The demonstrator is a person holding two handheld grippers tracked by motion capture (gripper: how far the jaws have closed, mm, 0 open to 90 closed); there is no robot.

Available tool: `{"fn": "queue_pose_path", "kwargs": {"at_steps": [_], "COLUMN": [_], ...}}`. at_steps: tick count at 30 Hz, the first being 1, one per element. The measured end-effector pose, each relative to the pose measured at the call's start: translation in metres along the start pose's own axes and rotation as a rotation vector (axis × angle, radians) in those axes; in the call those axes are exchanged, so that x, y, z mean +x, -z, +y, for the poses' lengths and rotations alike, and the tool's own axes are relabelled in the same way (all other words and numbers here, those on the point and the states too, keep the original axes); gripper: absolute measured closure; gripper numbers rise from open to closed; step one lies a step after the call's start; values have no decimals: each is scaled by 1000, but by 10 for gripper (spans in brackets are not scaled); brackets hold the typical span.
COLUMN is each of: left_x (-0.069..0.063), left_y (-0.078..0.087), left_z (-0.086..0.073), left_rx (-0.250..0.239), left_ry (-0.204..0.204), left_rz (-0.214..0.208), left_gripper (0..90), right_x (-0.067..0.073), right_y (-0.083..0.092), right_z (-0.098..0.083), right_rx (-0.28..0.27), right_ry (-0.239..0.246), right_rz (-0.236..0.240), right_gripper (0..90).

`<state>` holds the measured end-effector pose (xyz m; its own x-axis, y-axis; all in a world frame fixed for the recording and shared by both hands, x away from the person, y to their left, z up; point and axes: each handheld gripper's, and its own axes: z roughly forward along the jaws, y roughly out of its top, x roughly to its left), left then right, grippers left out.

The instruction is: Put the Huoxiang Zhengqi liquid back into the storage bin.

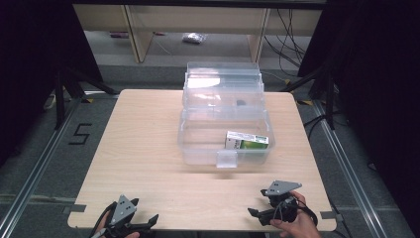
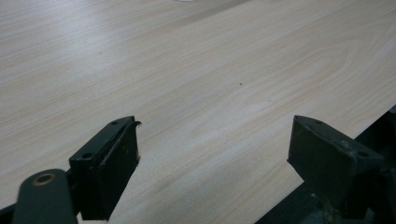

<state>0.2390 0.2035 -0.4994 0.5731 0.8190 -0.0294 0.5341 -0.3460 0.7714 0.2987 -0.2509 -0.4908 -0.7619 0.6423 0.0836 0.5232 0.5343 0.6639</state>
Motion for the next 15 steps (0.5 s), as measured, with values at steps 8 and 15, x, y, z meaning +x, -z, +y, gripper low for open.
{"fn": "queue_pose_path", "kwargs": {"at_steps": [8, 15], "left_x": [0, 0], "left_y": [0, 0], "left_z": [0, 0], "left_rx": [3, 3], "left_ry": [-1, -2], "left_rz": [1, 2], "left_gripper": [154, 154], "right_x": [2, 1], "right_y": [0, -1], "right_z": [-2, -2], "right_rx": [0, -20], "right_ry": [-16, -18], "right_rz": [-5, -13], "right_gripper": [183, 181]}}
